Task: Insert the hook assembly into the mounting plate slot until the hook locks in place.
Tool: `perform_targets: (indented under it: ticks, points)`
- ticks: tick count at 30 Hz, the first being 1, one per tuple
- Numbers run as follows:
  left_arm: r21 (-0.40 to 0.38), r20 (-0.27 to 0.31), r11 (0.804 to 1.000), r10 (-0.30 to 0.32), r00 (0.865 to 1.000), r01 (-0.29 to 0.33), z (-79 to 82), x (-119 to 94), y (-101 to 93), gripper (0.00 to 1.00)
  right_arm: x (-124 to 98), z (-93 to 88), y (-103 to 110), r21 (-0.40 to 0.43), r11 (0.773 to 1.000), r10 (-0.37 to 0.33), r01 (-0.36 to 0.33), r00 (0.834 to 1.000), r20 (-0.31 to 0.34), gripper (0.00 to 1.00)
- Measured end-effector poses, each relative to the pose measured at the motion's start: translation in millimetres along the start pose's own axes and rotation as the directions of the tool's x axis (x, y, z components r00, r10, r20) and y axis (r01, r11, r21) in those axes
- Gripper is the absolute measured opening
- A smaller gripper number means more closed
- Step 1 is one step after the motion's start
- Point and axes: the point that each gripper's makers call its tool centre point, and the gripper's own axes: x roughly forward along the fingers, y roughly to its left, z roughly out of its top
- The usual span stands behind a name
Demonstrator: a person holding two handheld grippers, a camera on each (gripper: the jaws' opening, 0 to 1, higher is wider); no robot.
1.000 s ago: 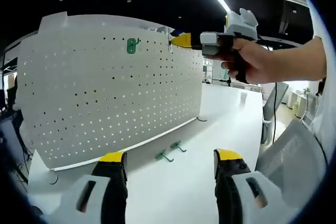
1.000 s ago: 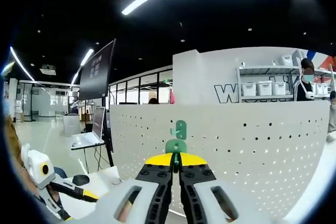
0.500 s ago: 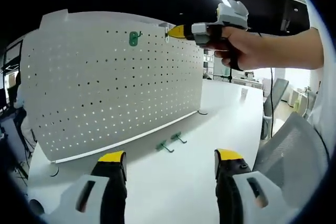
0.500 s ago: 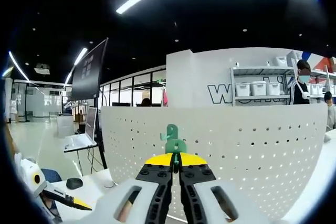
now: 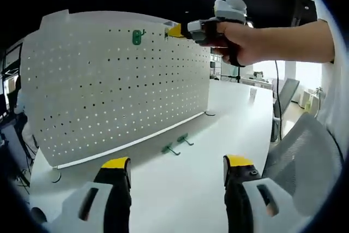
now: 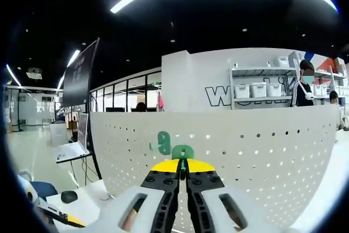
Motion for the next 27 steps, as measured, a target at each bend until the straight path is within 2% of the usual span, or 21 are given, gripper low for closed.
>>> perform_targets:
  ticks: [10,27]
  points:
    - [0.004,-0.004,1.000,0.006,1.000,-0.006,-1.1,-1.1,1.5,0.70,16.2,4.7,-8.4,-0.021,0.999,-0.043,0.044,0.998,0.035,0.01]
    - [-0.008,-0.011,1.000,0.010,1.000,-0.010,-3.7,-0.7,3.1,0.69,38.5,7.2,-9.2,-0.079,0.995,-0.054,0.057,0.998,0.042,0.01]
